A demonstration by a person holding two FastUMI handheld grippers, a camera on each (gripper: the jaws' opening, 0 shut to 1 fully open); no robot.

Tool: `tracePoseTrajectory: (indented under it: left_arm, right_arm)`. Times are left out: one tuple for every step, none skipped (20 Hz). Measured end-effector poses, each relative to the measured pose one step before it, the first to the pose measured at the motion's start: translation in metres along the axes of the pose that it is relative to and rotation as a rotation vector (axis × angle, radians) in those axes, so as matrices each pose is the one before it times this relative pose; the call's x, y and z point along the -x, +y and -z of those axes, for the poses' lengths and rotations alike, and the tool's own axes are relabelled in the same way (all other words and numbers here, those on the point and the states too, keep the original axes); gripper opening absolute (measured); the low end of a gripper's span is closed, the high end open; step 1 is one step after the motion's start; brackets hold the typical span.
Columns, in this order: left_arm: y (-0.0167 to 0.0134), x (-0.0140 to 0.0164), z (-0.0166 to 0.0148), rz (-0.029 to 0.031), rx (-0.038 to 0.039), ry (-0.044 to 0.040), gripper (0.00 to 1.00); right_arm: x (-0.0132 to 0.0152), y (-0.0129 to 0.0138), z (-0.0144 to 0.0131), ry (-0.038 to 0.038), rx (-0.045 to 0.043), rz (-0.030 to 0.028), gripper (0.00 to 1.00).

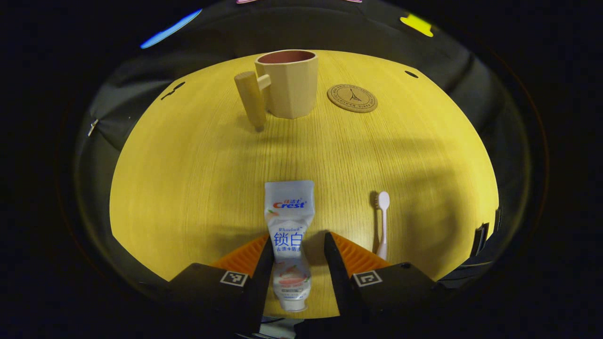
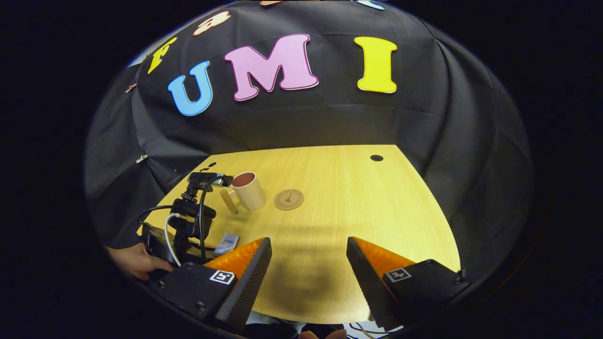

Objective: Put the toothbrush and toothpaste on the desktop into the cup, then pick up the cup and place it on the coaster on the desktop.

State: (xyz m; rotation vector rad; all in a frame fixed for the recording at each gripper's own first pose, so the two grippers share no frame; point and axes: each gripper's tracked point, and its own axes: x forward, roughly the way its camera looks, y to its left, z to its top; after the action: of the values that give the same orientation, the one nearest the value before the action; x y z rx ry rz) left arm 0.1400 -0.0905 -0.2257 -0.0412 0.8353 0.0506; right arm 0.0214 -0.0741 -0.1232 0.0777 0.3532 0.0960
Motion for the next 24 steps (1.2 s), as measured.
tracePoseTrajectory:
  left_arm:
    - [0.00178, -0.00230, 0.00039, -0.00231, 0.00588, 0.01199, 0.64]
    - [0.00102, 0.00148, 0.00001, 0.00247, -0.01015, 0.01196, 0.61]
    - [-0.00015, 0.00001, 0.00019, 0.00702, -0.02386, 0.01108, 0.57]
    - [-0.00197, -0.00062, -0.00081, 0.01451, -0.03508, 0.00131, 0.52]
    - [-0.00120, -0.00057, -0.00141, 0.01384, -0.03777, -0.00289, 0.47]
    - [-0.00073, 0.00069, -0.00105, 0.01485, -0.03649, -0.00691, 0.35]
    - [-0.00053, 0.00020, -0.00146, 0.01604, -0.02602, -0.00969, 0.34]
    - [0.00147, 0.00103, -0.00038, 0.01281, -0.01641, -0.01167, 0.29]
    - [0.00032, 0.00096, -0.00121, 0.01705, -0.01037, -0.01480, 0.27]
    - [0.00004, 0.00240, 0.00157, 0.02343, -0.00268, -0.00952, 0.21]
    - [0.00047, 0.00551, -0.00049, 0.02380, 0.00407, -0.02453, 0.19]
    - [0.00285, 0.00658, -0.00350, 0.01564, 0.00079, -0.03105, 0.18]
    - [0.00419, 0.00897, -0.00159, 0.00798, -0.01158, -0.02347, 0.18]
    - [0.00739, 0.00862, -0.00259, -0.00237, -0.01458, -0.01768, 0.18]
    - [0.00786, 0.00897, -0.00015, -0.00196, -0.00800, -0.00509, 0.18]
    - [0.00593, 0.00757, 0.00058, 0.00395, 0.00191, -0.00489, 0.18]
    - [0.00540, 0.00815, 0.00052, 0.00696, 0.01194, -0.00688, 0.18]
    - [0.00613, 0.00716, 0.00260, 0.00854, 0.01939, -0.00405, 0.18]
    - [0.00524, 0.00631, 0.00148, 0.00490, 0.01769, -0.00415, 0.18]
    - [0.00634, 0.00599, 0.00295, 0.00442, 0.02078, -0.00441, 0.18]
    - [0.00524, 0.00532, 0.00365, 0.00434, 0.01685, -0.00367, 0.18]
    - [0.00437, 0.00432, 0.00266, 0.00331, 0.01108, -0.00391, 0.18]
    - [0.00608, 0.00272, 0.00347, -0.00146, 0.00756, -0.00172, 0.17]
    - [0.00590, 0.00364, 0.00547, -0.00320, 0.00518, 0.00203, 0.18]
  right_arm:
    - [-0.00139, 0.00519, 0.00290, 0.00504, -0.00662, -0.01315, 0.99]
    - [-0.00276, 0.00296, 0.00578, 0.02032, -0.00219, -0.00303, 0.98]
    - [-0.00167, 0.00236, 0.00654, 0.02405, -0.00153, 0.00060, 0.98]
    - [-0.00268, 0.00501, 0.00590, 0.02387, -0.00392, -0.00255, 0.99]
    - [-0.00170, 0.00526, 0.00394, 0.01814, -0.00729, -0.00504, 0.99]
    - [-0.00380, 0.00653, 0.00446, 0.01804, -0.00584, -0.00722, 0.98]
    - [-0.00361, 0.00588, 0.00721, 0.02955, 0.00090, 0.00038, 0.99]
    - [-0.00421, 0.00570, 0.00940, 0.03836, 0.00620, 0.00069, 0.98]
    - [-0.00478, 0.00558, 0.00876, 0.03578, 0.01003, 0.00584, 0.98]
    - [-0.00598, 0.00582, 0.00663, 0.02879, 0.00864, 0.00050, 0.96]
    - [-0.00411, 0.00669, 0.00432, 0.01994, 0.00368, 0.00286, 0.94]
    - [-0.00543, 0.00693, 0.00619, 0.01835, 0.00194, 0.00174, 0.76]
    - [-0.00558, 0.00662, 0.00494, 0.01636, -0.00139, 0.00137, 0.89]
    - [-0.00637, 0.00556, 0.00481, 0.01333, 0.00192, 0.00589, 0.88]
    - [-0.00594, 0.00391, 0.00415, 0.01776, 0.00347, 0.00936, 0.88]
    - [-0.00628, 0.00479, 0.00236, 0.01037, 0.00422, 0.00776, 0.87]
    - [-0.00684, 0.00410, 0.00206, 0.01193, 0.00873, 0.00991, 0.86]
    - [-0.00693, 0.00227, 0.00439, 0.02010, 0.00980, 0.01270, 0.83]
    - [-0.00560, 0.00180, 0.00257, 0.01614, 0.00693, 0.01069, 0.83]
    - [-0.00616, 0.00435, 0.00220, 0.01471, 0.00274, 0.00640, 0.81]
    - [-0.00494, 0.00280, 0.00136, 0.01373, -0.00230, 0.00593, 0.80]
    - [-0.00664, 0.00335, 0.00125, 0.01334, -0.00218, 0.00602, 0.80]
    - [-0.00574, 0.00301, 0.00178, 0.01700, -0.00020, 0.00718, 0.80]
    - [-0.00439, 0.00119, 0.00221, 0.01662, -0.00106, 0.01269, 0.80]
